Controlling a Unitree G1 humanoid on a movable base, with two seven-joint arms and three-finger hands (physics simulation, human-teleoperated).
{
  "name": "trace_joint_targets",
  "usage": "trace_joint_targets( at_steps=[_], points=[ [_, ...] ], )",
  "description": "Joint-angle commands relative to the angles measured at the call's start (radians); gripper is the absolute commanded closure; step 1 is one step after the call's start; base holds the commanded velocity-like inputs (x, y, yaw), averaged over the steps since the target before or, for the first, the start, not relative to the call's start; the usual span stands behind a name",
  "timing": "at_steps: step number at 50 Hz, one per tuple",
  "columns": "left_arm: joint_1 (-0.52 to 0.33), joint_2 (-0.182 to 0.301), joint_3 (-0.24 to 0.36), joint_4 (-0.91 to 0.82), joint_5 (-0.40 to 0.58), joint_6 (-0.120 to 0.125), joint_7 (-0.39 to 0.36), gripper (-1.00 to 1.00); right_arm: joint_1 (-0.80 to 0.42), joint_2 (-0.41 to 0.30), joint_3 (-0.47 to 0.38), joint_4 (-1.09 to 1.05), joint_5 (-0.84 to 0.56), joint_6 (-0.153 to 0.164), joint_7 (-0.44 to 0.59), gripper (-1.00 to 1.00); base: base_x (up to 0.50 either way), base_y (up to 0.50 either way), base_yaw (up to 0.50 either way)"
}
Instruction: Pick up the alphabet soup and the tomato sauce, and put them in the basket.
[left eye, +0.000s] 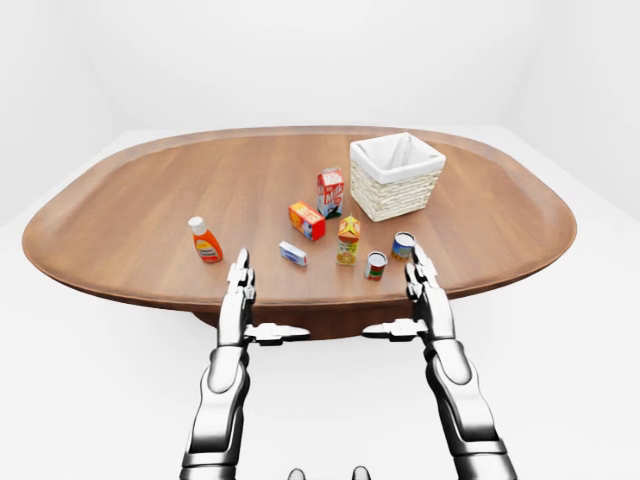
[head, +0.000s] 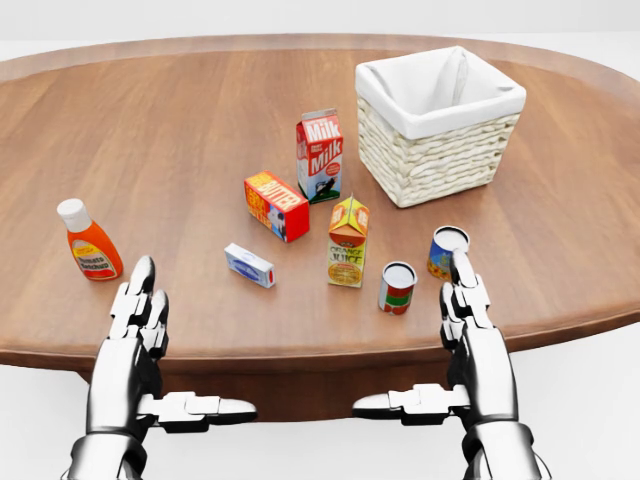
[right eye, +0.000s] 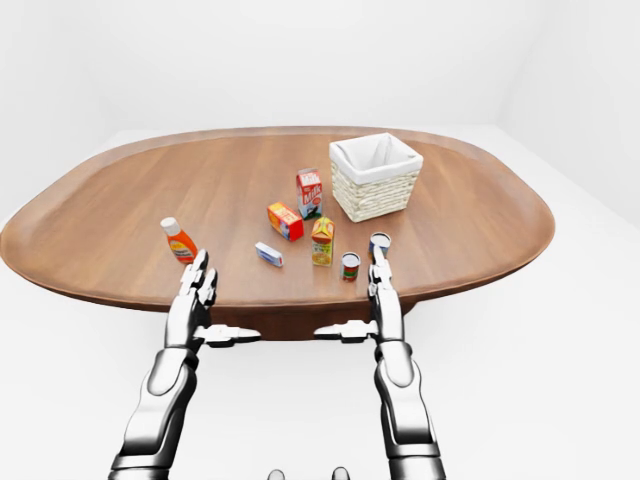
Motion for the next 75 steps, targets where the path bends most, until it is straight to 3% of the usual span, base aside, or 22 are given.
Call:
trace_joint_targets(
  at_steps=[1, 8, 9, 10, 18, 37, 54, 75],
  points=[
    [0.003, 0.011, 0.033, 0.002, -0.017, -0.013, -0.012, -1.00, -0.001, -0.012, -0.021, 0.020, -0.004, -0.028, 0.011, -1.00, 0.00, 0.00, 0.00],
    [0.005, 0.011, 0.027, -0.010, -0.005, -0.014, -0.006, -1.00, -0.003, -0.012, -0.024, 0.026, -0.006, -0.037, 0.007, -1.00, 0.00, 0.00, 0.00],
    [0.007, 0.011, 0.027, -0.013, -0.003, -0.016, -0.004, -1.00, 0.001, -0.011, -0.025, 0.054, -0.010, -0.075, 0.003, -1.00, 0.00, 0.00, 0.00],
    [0.013, 0.012, 0.023, -0.029, 0.012, -0.030, 0.002, -1.00, 0.011, -0.011, -0.023, 0.013, -0.015, -0.064, -0.003, -1.00, 0.00, 0.00, 0.00],
    [0.045, 0.013, 0.015, -0.141, 0.092, -0.081, 0.026, -1.00, 0.082, -0.003, 0.004, -0.098, -0.079, -0.075, -0.021, -1.00, 0.00, 0.00, 0.00],
    [0.121, 0.007, -0.007, -0.434, 0.323, -0.081, 0.077, -1.00, 0.176, 0.009, 0.015, -0.291, -0.108, -0.075, -0.049, -1.00, 0.00, 0.00, 0.00],
    [0.156, 0.002, -0.022, -0.571, 0.452, -0.081, 0.090, -1.00, 0.233, 0.015, 0.018, -0.351, -0.156, -0.075, -0.090, -1.00, 0.00, 0.00, 0.00],
    [0.164, 0.001, -0.026, -0.591, 0.466, -0.081, 0.083, -1.00, 0.240, 0.015, 0.024, -0.407, -0.173, -0.075, -0.087, -1.00, 0.10, 0.00, 0.00]
  ],
)
